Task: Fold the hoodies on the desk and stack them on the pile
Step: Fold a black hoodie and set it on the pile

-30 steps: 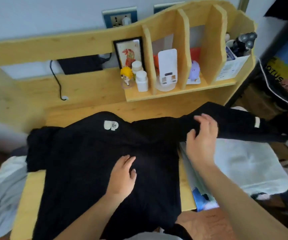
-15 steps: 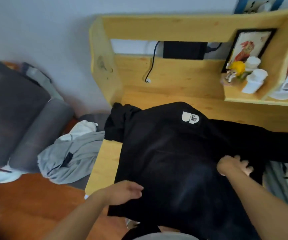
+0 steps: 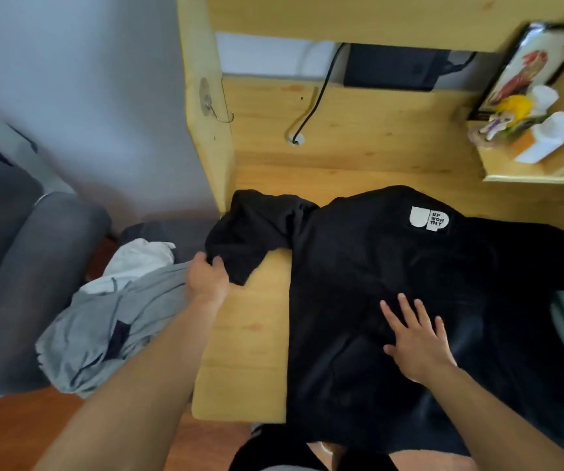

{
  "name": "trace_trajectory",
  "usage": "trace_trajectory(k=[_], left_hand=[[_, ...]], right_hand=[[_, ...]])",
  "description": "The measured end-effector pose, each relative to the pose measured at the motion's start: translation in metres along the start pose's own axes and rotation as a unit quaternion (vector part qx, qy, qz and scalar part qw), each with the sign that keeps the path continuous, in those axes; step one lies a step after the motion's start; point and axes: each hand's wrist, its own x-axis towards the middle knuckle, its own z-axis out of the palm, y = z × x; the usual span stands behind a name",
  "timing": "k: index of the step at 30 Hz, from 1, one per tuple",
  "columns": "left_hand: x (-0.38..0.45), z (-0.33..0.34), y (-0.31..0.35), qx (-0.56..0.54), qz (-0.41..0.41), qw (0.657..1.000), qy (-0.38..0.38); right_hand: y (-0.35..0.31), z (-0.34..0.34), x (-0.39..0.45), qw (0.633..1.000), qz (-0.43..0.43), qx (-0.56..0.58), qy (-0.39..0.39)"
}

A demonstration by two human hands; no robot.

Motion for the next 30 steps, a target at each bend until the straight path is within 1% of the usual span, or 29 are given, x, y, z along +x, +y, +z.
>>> trace_trajectory(k=[1,2,3,5,7,8,9,10,11,13,14,15,16,17,18,19,20,21,22,23,24,25,26,27,28,29,30], left_hand=[[-0.003,-0.014,0.009,-0.076,-0.011,0.996,0.047],[-0.005,-0.032,0.013,-0.146,-0.015,0.984,0.096],[-0.009,-0.053,0.014,-0.213,-0.012,0.969,0.128],[-0.025,-0.102,0.009,-0.312,-0.012,0.939,0.144],[-0.046,-0.143,-0.003,-0.354,-0.042,0.924,0.135],[-0.056,-0.158,-0.010,-0.379,-0.072,0.916,0.109],[-0.065,-0.170,-0.018,-0.410,-0.112,0.903,0.055],[-0.074,-0.178,-0.027,-0.448,-0.148,0.881,-0.018],[-0.083,-0.186,-0.032,-0.479,-0.166,0.858,-0.079],[-0.103,-0.197,-0.040,-0.519,-0.156,0.831,-0.126],[-0.113,-0.199,-0.044,-0.511,-0.132,0.841,-0.119],[-0.124,-0.199,-0.047,-0.475,-0.097,0.868,-0.102],[-0.133,-0.194,-0.051,-0.393,-0.050,0.915,-0.080],[-0.141,-0.189,-0.056,-0.297,-0.005,0.953,-0.066],[-0.147,-0.182,-0.065,-0.201,0.047,0.976,-0.069],[-0.150,-0.175,-0.073,-0.141,0.083,0.984,-0.070],[-0.151,-0.172,-0.077,-0.108,0.103,0.987,-0.058],[-0.148,-0.172,-0.080,-0.081,0.111,0.990,-0.028],[-0.144,-0.173,-0.081,-0.036,0.152,0.987,0.021],[-0.141,-0.176,-0.079,0.017,0.234,0.969,0.075],[-0.139,-0.180,-0.078,0.061,0.331,0.934,0.122],[-0.142,-0.184,-0.075,0.100,0.416,0.892,0.147],[-0.149,-0.184,-0.074,0.129,0.481,0.853,0.156],[-0.158,-0.182,-0.075,0.153,0.526,0.824,0.146],[-0.168,-0.177,-0.081,0.175,0.551,0.807,0.124],[-0.175,-0.167,-0.095,0.204,0.556,0.802,0.082],[-0.179,-0.153,-0.117,0.244,0.549,0.799,0.026]], right_hand=[[0.005,-0.004,0.004,1.000,0.010,0.013,-0.011],[0.009,-0.009,0.007,0.999,0.017,0.025,-0.018],[0.011,-0.012,0.009,0.999,0.023,0.032,-0.023],[0.010,-0.018,0.012,0.999,0.028,0.036,-0.024],[0.006,-0.021,0.011,0.998,0.035,0.036,-0.028],[0.005,-0.021,0.010,0.998,0.038,0.032,-0.028],[0.004,-0.021,0.009,0.998,0.039,0.027,-0.030],[0.004,-0.021,0.008,0.998,0.041,0.024,-0.034],[0.003,-0.022,0.008,0.998,0.043,0.023,-0.039],[0.002,-0.025,0.007,0.998,0.048,0.026,-0.041],[0.001,-0.025,0.007,0.998,0.050,0.026,-0.040],[0.000,-0.024,0.008,0.998,0.053,0.026,-0.037],[-0.002,-0.023,0.007,0.998,0.055,0.022,-0.032],[-0.004,-0.022,0.006,0.998,0.059,0.019,-0.027],[-0.005,-0.020,0.005,0.997,0.064,0.018,-0.024],[-0.007,-0.021,0.003,0.997,0.073,0.014,-0.024],[-0.011,-0.026,0.002,0.996,0.086,0.014,-0.025],[-0.019,-0.034,-0.001,0.994,0.100,0.024,-0.022],[-0.029,-0.044,-0.004,0.993,0.107,0.050,-0.006],[-0.041,-0.056,-0.007,0.991,0.101,0.089,0.026],[-0.055,-0.069,-0.010,0.983,0.082,0.149,0.068],[-0.071,-0.082,-0.014,0.965,0.060,0.231,0.105],[-0.087,-0.096,-0.019,0.934,0.045,0.330,0.132],[-0.103,-0.108,-0.022,0.887,0.043,0.436,0.142],[-0.118,-0.117,-0.026,0.829,0.050,0.542,0.129],[-0.130,-0.124,-0.029,0.766,0.060,0.632,0.098],[-0.139,-0.126,-0.029,0.715,0.075,0.692,0.064]])
